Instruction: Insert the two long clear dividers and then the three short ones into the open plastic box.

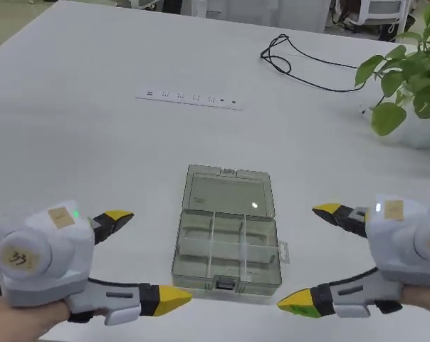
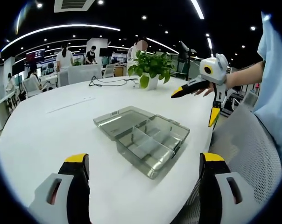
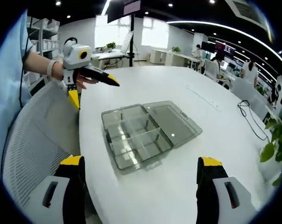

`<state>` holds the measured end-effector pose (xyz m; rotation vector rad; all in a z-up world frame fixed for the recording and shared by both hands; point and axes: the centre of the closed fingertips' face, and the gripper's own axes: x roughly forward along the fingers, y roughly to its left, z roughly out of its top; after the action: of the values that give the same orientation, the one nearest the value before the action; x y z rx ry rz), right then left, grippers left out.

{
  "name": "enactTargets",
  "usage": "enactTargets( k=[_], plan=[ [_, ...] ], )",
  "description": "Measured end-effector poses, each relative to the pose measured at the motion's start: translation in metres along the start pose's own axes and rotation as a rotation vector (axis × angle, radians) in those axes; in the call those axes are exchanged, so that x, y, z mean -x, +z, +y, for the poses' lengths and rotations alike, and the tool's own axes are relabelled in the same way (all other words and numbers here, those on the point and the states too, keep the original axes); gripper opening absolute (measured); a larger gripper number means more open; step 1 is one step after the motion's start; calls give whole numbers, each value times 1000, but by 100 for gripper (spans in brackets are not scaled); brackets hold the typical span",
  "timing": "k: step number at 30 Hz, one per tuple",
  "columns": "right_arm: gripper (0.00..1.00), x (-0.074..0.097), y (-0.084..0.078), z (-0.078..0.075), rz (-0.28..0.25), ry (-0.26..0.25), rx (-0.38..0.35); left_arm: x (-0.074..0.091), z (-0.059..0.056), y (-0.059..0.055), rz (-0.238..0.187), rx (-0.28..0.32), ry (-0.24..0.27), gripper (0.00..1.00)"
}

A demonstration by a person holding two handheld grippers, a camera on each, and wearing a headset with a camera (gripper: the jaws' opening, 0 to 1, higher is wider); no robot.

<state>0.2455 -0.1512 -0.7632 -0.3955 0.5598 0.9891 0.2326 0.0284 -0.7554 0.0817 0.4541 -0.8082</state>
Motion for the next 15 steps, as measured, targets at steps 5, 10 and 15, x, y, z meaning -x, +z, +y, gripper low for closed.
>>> enactTargets(
  k=[5,10,15],
  plan=[
    [100,7,-8,9,-101,-99,-132,0,4,-5,-3,34,28,100],
    [100,13,-8,15,-133,-174,-109,0,8,-12,27,10,65,100],
    [100,19,0,2,-175,-252,-116,-1,6,-13,37,-6,70,100]
  ],
)
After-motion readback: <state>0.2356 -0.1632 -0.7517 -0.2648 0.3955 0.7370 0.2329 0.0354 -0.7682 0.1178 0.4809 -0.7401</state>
